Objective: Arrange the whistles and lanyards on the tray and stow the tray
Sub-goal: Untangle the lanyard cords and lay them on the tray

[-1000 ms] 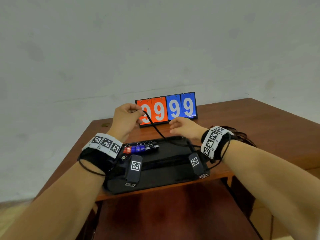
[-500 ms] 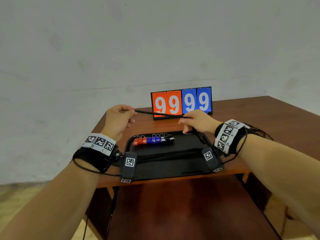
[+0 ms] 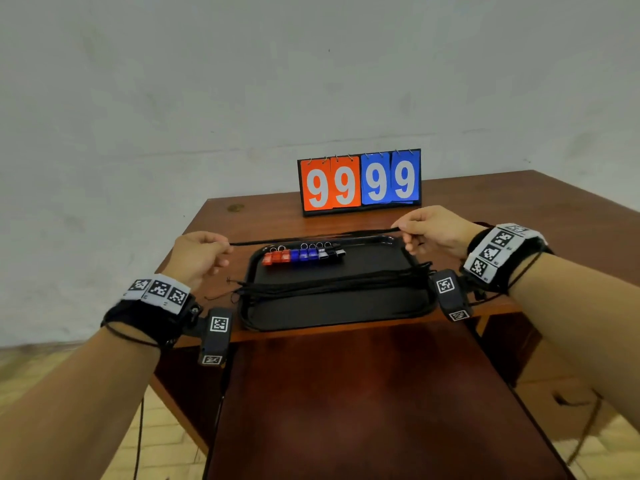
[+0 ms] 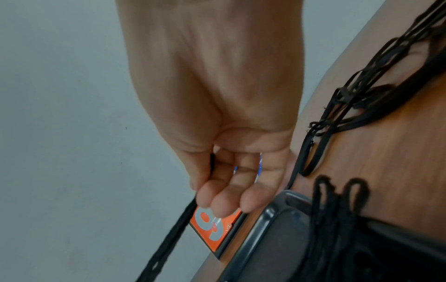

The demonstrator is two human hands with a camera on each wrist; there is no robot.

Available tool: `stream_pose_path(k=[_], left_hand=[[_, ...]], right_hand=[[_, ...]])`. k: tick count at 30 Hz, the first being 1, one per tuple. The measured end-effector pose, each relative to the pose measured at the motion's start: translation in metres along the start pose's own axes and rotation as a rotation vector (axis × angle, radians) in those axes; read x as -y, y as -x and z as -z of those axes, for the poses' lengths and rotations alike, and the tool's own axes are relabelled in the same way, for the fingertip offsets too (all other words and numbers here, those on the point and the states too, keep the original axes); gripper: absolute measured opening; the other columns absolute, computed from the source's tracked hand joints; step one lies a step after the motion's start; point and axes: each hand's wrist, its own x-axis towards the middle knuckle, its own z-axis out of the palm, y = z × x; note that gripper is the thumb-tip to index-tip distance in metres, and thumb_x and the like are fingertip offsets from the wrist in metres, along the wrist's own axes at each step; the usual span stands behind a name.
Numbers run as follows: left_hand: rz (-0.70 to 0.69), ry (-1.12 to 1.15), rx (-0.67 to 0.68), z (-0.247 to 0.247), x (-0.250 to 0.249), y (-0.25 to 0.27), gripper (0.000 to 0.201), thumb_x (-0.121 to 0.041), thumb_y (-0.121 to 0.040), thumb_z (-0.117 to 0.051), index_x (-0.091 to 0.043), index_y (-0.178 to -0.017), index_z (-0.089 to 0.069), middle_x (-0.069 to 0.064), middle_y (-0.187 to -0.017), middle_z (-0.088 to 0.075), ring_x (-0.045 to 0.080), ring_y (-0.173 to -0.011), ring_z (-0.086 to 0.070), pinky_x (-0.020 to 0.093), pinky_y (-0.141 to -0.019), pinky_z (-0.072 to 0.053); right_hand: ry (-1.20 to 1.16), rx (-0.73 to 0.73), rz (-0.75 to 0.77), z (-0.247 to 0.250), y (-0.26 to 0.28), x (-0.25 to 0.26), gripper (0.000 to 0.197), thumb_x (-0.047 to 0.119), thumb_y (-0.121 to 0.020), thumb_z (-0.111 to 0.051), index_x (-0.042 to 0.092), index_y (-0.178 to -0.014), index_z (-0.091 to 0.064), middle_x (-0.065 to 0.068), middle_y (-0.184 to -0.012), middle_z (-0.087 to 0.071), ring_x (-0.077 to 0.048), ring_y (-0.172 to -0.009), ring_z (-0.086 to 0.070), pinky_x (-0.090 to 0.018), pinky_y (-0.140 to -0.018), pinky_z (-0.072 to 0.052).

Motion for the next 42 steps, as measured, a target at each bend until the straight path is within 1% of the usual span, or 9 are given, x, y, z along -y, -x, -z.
stream_pose_path(k=[4, 9, 17, 21, 25, 29, 32, 36, 42], left_hand=[[0.015, -0.136, 0.080, 0.003, 0.007, 0.007, 0.006, -0.006, -0.095, -0.059, -0.007, -0.092, -0.064, 0.008, -0.083, -0.071, 0.016, -0.054, -0.056, 0.018, -0.039, -0.036], [-0.068, -0.382, 0.135, 0.005, 0.010, 0.015, 0.009, -0.007, -0.092, -0.060, -0.005, -0.088, -0.068, 0.007, -0.078, -0.070, 0.017, -0.054, -0.052, 0.015, -0.035, -0.034], [-0.149, -0.579, 0.194, -0.003, 0.013, 0.013, 0.011, -0.011, -0.088, -0.069, -0.013, -0.077, -0.073, 0.001, -0.085, -0.069, 0.019, -0.082, -0.062, 0.030, -0.073, -0.047], [-0.162, -0.648, 0.193, -0.008, 0.015, 0.014, 0.015, -0.011, -0.083, -0.072, -0.018, -0.071, -0.075, 0.001, -0.078, -0.071, 0.019, -0.078, -0.064, 0.029, -0.069, -0.047], [-0.165, -0.733, 0.197, -0.010, 0.015, 0.018, 0.014, -0.011, -0.085, -0.071, -0.019, -0.073, -0.075, -0.001, -0.079, -0.071, 0.016, -0.081, -0.064, 0.029, -0.071, -0.047], [-0.155, -0.796, 0.195, -0.012, 0.015, 0.019, 0.017, -0.011, -0.084, -0.073, -0.020, -0.071, -0.075, -0.003, -0.077, -0.071, 0.010, -0.076, -0.062, 0.029, -0.070, -0.045], [-0.126, -0.832, 0.186, -0.013, 0.016, 0.019, 0.012, -0.019, -0.082, -0.077, -0.023, -0.071, -0.074, -0.003, -0.078, -0.071, 0.014, -0.081, -0.065, 0.031, -0.072, -0.050], [-0.132, -0.879, 0.097, -0.015, 0.008, 0.026, 0.010, -0.037, -0.076, -0.077, -0.033, -0.072, -0.068, -0.007, -0.090, -0.069, 0.024, -0.102, -0.061, 0.043, -0.091, -0.052], [-0.236, -0.806, 0.094, -0.036, -0.013, 0.043, 0.008, -0.037, -0.079, -0.070, -0.038, -0.072, -0.065, -0.006, -0.102, -0.068, 0.028, -0.110, -0.058, 0.048, -0.096, -0.049]], right_hand=[[0.206, 0.016, -0.087, -0.001, 0.005, -0.012, 0.018, 0.013, -0.100, -0.052, 0.005, -0.109, -0.066, -0.012, -0.082, -0.072, -0.015, -0.061, -0.061, -0.022, -0.049, -0.046], [0.392, -0.049, -0.085, -0.003, 0.010, -0.023, 0.013, 0.013, -0.092, -0.066, 0.000, -0.093, -0.066, -0.011, -0.071, -0.072, -0.014, -0.051, -0.054, -0.025, -0.052, -0.048], [0.505, -0.164, -0.098, 0.004, 0.019, -0.029, 0.012, 0.012, -0.087, -0.073, 0.002, -0.081, -0.073, -0.005, -0.064, -0.063, -0.007, -0.044, -0.052, -0.015, -0.041, -0.041], [0.529, -0.161, -0.110, 0.008, 0.022, -0.033, 0.012, 0.014, -0.084, -0.076, 0.003, -0.080, -0.075, -0.009, -0.073, -0.067, -0.012, -0.055, -0.054, -0.019, -0.044, -0.042], [0.532, -0.166, -0.108, 0.007, 0.026, -0.033, 0.010, 0.013, -0.083, -0.076, 0.005, -0.078, -0.074, -0.003, -0.065, -0.063, -0.011, -0.052, -0.052, -0.021, -0.047, -0.042], [0.583, -0.145, -0.130, 0.005, 0.027, -0.034, 0.012, 0.015, -0.082, -0.078, 0.012, -0.072, -0.071, -0.001, -0.069, -0.065, -0.011, -0.055, -0.054, -0.021, -0.048, -0.043], [0.591, -0.155, -0.132, 0.004, 0.029, -0.033, 0.011, 0.016, -0.082, -0.078, 0.011, -0.075, -0.071, -0.001, -0.071, -0.066, -0.011, -0.056, -0.055, -0.020, -0.047, -0.042], [0.576, -0.195, -0.124, 0.002, 0.034, -0.032, 0.011, 0.017, -0.083, -0.077, 0.007, -0.085, -0.073, -0.001, -0.070, -0.065, -0.013, -0.051, -0.053, -0.021, -0.044, -0.041], [0.514, -0.288, -0.068, 0.009, 0.045, -0.025, 0.011, 0.017, -0.089, -0.070, 0.007, -0.093, -0.072, 0.003, -0.069, -0.062, -0.008, -0.053, -0.054, -0.018, -0.043, -0.038]])
